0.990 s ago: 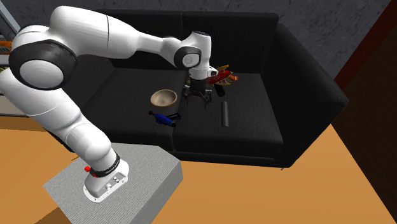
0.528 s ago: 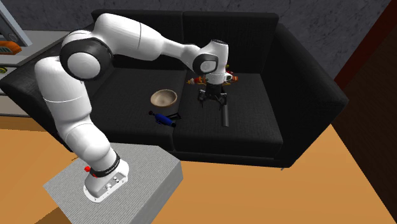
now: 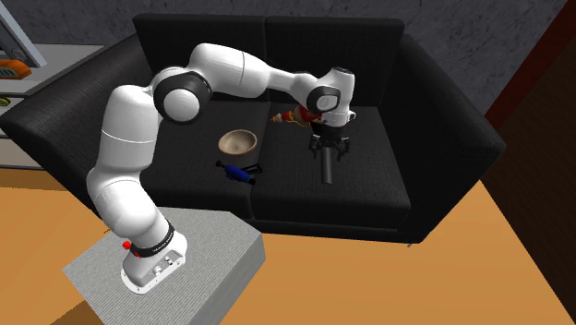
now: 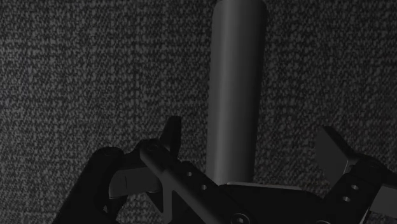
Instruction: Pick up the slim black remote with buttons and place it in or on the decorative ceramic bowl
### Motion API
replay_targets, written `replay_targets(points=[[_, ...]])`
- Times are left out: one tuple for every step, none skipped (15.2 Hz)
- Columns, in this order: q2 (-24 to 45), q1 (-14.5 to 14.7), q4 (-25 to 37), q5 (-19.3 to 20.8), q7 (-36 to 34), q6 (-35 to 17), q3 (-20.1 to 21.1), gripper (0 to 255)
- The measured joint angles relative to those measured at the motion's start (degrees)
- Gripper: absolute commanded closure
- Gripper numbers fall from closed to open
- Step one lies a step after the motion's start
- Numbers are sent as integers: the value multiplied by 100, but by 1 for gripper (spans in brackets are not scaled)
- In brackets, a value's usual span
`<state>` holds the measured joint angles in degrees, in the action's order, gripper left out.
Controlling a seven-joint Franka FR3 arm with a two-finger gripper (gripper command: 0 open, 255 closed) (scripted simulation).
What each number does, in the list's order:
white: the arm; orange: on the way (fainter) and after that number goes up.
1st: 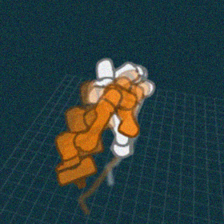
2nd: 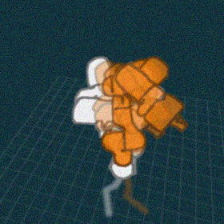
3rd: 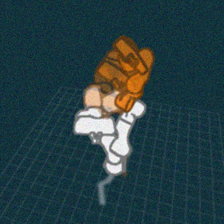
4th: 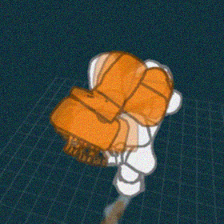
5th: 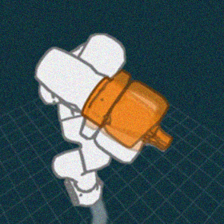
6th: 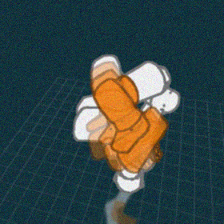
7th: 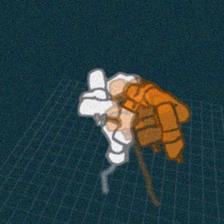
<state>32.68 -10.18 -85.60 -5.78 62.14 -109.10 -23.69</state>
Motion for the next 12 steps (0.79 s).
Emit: replay_targets(points=[[76,-36,62,-19,42,-14,12,0],[100,-41,40,-26,54,-58,19,0],[133,-50,31,-37,65,-101,26,0],[166,-52,2,-48,67,-161,35,0],[172,-50,-88,-53,75,-255,39,0],[218,-66,-89,-67,87,-301,46,0],[268,-80,-118,-84,98,-379,56,0],[267,-75,-159,-85,96,-416,57,0],[269,-74,-180,-86,98,-440,58,0],[268,-74,-191,-87,99,-452,58,0],[269,-74,-197,-87,100,-459,58,0],[269,-75,-200,-88,101,-463,58,0]])
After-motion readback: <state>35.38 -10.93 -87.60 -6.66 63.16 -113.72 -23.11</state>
